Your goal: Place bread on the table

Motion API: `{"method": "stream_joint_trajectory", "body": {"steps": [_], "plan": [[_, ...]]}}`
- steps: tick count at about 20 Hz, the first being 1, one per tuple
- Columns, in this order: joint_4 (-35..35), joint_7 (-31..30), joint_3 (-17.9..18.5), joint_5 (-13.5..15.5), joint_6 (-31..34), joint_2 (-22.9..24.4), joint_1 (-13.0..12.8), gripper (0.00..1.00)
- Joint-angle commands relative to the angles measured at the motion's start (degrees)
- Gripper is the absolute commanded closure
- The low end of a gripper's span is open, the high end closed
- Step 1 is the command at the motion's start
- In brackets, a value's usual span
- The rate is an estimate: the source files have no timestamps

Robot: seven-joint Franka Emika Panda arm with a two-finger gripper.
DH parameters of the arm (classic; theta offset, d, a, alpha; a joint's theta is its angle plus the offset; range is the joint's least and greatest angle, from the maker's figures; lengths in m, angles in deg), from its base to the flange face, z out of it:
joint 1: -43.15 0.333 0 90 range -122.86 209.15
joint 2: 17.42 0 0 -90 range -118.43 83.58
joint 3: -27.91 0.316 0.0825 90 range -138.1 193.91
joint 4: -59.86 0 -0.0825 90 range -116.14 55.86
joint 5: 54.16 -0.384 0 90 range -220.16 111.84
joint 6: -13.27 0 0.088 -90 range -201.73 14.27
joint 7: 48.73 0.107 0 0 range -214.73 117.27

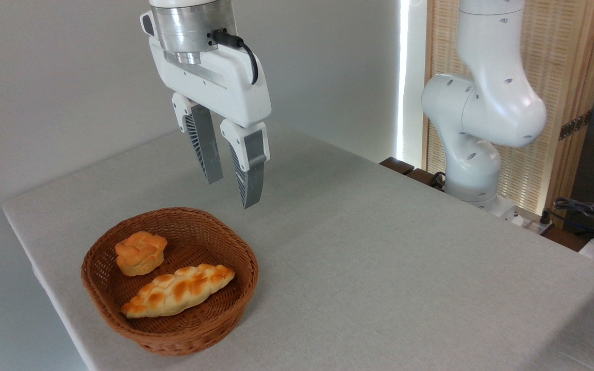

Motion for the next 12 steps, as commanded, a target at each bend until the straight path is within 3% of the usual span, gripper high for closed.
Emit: {"method": "stream_joint_trajectory", "body": {"steps": [1,12], "plan": [[0.82,0.8,2.67,1.98,1.0,-0.02,-0.48,0.0],[0.82,0.89,4.18,3.21,0.91,-0.01,-0.39,0.0]]}}
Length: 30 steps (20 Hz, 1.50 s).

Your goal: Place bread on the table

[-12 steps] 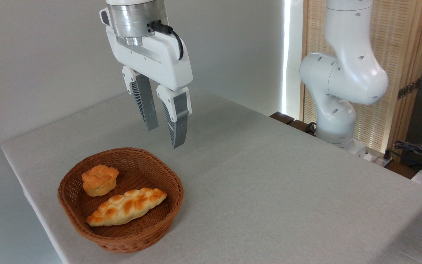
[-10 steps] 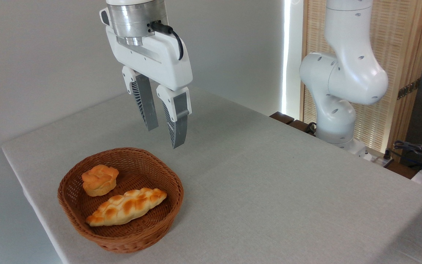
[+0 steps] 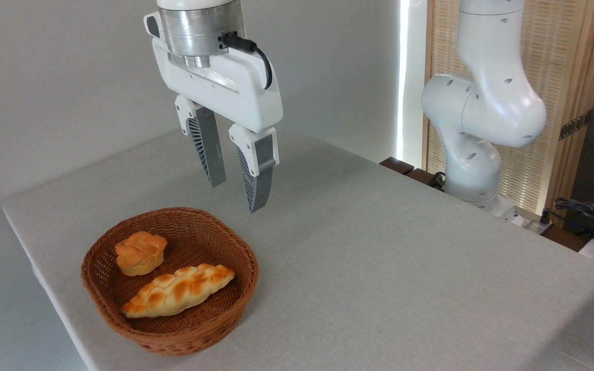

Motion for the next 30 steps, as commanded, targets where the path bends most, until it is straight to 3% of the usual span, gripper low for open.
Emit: {"method": "stream_joint_trajectory", "body": {"steps": [1,8,11,16,20,22,27,30], "plan": [[0.78,0.85,1.91,2.05,0.91,-0.02,-0.43,0.0],[0.78,0.94,1.82,2.41,0.21,-0.19,-0.52,0.0],[0.52,0.94,1.03,2.41,-3.73,-0.63,-0.96,0.0],[-1.5,-0.29,-4.5,2.75,-11.29,-3.88,-0.96,0.0],[-7.38,-0.47,-7.58,9.42,-21.65,-3.97,-0.96,0.0],[-10.37,-0.47,-10.12,11.02,-27.54,-4.67,-0.87,0.0],[-16.0,1.11,-15.22,9.62,-38.44,-7.48,-0.87,0.0],[-17.94,2.08,-16.37,6.55,-43.29,-8.8,-0.87,0.0]]}}
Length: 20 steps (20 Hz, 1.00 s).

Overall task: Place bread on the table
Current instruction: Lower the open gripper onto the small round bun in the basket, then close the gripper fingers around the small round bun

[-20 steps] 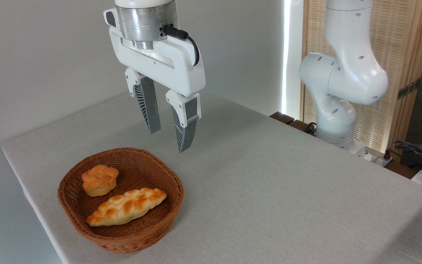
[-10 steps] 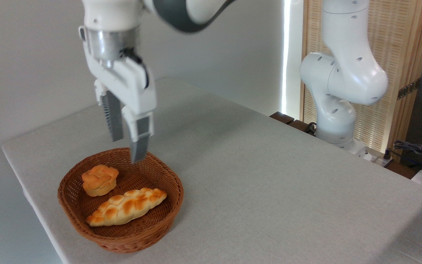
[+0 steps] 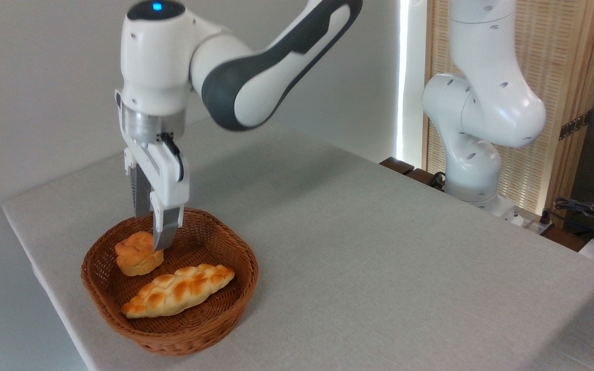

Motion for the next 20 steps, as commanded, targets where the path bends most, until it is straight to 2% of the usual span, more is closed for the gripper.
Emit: {"method": "stream_joint_trajectory", "body": {"steps": [1,3,8,9,11,12,15,16,20], "plan": [[-1.82,2.67,-1.31,-3.53,-4.8,-1.52,0.43,0.0],[-1.82,3.21,-1.58,-5.2,-5.59,-2.22,0.43,0.0],[-1.82,3.21,-2.46,-5.47,-8.93,-4.68,0.52,0.0],[-1.82,3.21,-2.98,-5.56,-9.63,-5.21,0.52,0.06],[-1.82,3.21,-3.25,-5.74,-11.13,-6.0,0.69,0.56],[-1.82,3.21,-3.25,-5.74,-11.13,-6.09,0.78,0.71],[-1.82,3.38,-3.25,-5.82,-11.04,-6.1,0.78,0.91],[-1.82,3.91,-3.25,-5.83,-11.04,-6.18,0.78,0.94],[-1.82,4.44,-3.25,-5.83,-11.04,-6.1,0.87,0.94]]}}
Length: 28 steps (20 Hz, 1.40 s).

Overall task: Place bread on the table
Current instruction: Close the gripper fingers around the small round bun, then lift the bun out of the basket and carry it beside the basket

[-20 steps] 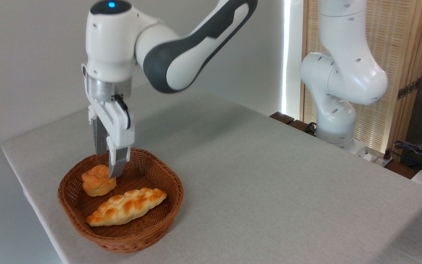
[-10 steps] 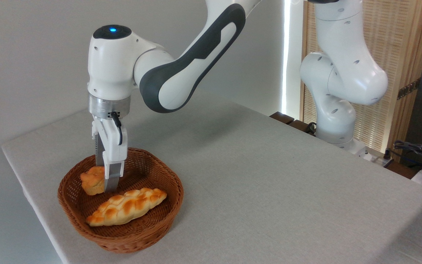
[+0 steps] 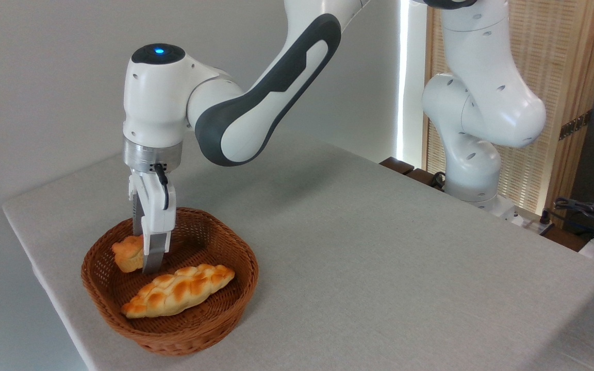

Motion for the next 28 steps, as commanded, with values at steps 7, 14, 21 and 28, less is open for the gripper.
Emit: {"method": "stream_joint_trajectory", "body": {"steps": [7,14,21,28], "plan": [[0.29,0.77,-0.34,-0.77,-1.42,-0.71,0.77,0.93],[2.65,-0.02,0.28,0.54,3.13,1.74,2.44,0.93],[0.75,6.37,7.21,5.03,29.05,15.17,3.15,0.92],[-23.87,20.81,15.22,4.41,30.31,33.65,-7.03,0.85]]}}
